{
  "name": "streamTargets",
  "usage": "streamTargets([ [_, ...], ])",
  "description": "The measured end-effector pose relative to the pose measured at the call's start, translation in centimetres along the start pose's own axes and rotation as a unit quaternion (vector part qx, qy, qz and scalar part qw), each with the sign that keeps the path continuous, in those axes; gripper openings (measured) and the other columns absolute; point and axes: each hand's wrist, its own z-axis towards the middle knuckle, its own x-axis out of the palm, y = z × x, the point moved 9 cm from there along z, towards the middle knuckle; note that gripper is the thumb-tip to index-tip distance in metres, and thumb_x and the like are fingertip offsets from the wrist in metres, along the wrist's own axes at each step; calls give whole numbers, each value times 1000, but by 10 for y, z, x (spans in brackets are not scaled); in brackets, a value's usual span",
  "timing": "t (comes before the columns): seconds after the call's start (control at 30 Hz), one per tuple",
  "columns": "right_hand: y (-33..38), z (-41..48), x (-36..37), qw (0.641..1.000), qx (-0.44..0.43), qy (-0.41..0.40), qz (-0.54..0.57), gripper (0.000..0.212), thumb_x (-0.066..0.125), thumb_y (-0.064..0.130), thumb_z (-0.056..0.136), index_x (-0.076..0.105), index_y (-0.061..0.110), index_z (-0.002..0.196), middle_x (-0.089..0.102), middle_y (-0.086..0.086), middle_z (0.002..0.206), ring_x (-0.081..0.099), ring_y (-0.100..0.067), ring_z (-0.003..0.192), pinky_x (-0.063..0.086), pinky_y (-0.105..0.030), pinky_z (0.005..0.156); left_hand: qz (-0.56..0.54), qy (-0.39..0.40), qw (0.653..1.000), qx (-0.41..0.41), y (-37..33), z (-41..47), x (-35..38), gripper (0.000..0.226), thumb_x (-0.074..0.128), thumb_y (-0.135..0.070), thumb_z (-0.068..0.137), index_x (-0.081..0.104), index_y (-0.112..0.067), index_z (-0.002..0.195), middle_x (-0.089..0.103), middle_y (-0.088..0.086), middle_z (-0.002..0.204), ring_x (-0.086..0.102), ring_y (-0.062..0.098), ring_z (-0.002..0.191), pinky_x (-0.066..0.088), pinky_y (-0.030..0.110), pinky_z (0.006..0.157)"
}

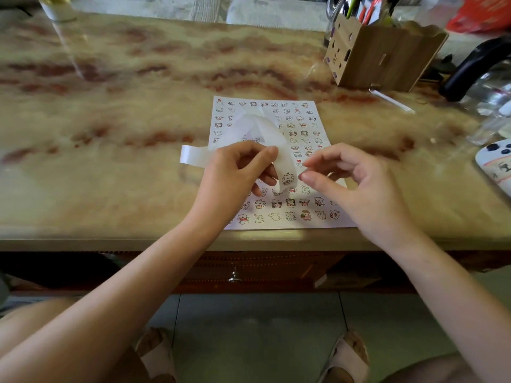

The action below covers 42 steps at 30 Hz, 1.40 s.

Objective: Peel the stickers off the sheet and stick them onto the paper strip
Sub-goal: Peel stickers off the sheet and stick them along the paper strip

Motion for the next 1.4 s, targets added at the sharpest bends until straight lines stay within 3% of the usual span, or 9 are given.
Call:
streamTargets([
  [0.1, 3, 0, 7, 1000, -9, -4, 14, 12, 75, 12, 80, 68, 15, 90, 71, 4, 80, 63, -5, 73, 45, -12, 68, 2, -1, 1000, 8, -1, -1, 1, 17, 58, -19, 95, 68, -11, 82, 67, -5, 63, 65, 8, 62, 47, 18, 51],
  [0.27, 2, 0, 11, 1000, 3, -19, 22, 7, 75, 13, 80, 71, 16, 85, 72, 6, 81, 65, -11, 76, 51, -26, 70, 3, -2, 1000, 11, -2, -1, 1, 19, 58, -20, 95, 68, -11, 81, 66, -7, 61, 65, 7, 62, 47, 18, 52],
  [0.43, -2, 2, 7, 998, 10, -45, 43, 8, 74, 12, 81, 72, 19, 85, 73, 6, 80, 68, -15, 74, 54, -25, 71, -8, 21, 1000, -1, -3, -3, 7, 33, 53, -26, 97, 69, -1, 83, 69, 2, 71, 65, 8, 65, 49, 19, 54],
  [0.57, -5, 3, 6, 997, 12, -43, 71, 12, 74, 11, 81, 71, 22, 84, 73, 4, 79, 68, -13, 74, 52, -25, 73, -2, 49, 999, -11, -6, -5, 13, 30, 56, -29, 95, 69, -9, 77, 69, -1, 69, 66, 8, 67, 51, 21, 58],
  [0.67, -6, 4, 4, 995, 12, -50, 86, 15, 74, 12, 81, 70, 27, 82, 72, 8, 77, 67, -10, 73, 50, -23, 73, -49, 50, 997, -29, -6, -5, 13, 38, 52, -34, 96, 71, -5, 82, 73, 6, 77, 68, 13, 72, 51, 23, 60],
  [0.83, -2, 2, 3, 995, -1, -57, 76, 14, 73, 11, 82, 70, 24, 85, 72, 5, 79, 69, -13, 76, 54, -27, 77, -10, 52, 998, -20, -5, -7, 13, 10, 66, -18, 89, 70, -13, 81, 70, -2, 69, 67, 6, 69, 51, 17, 60],
  [1.4, 5, 1, 1, 996, -44, -72, 32, 13, 71, 10, 83, 70, 21, 89, 71, 8, 82, 67, -7, 77, 48, -16, 74, -11, 57, 998, -17, -5, -7, 15, 12, 63, -17, 91, 72, -9, 87, 70, 0, 75, 67, 5, 71, 50, 15, 60],
])
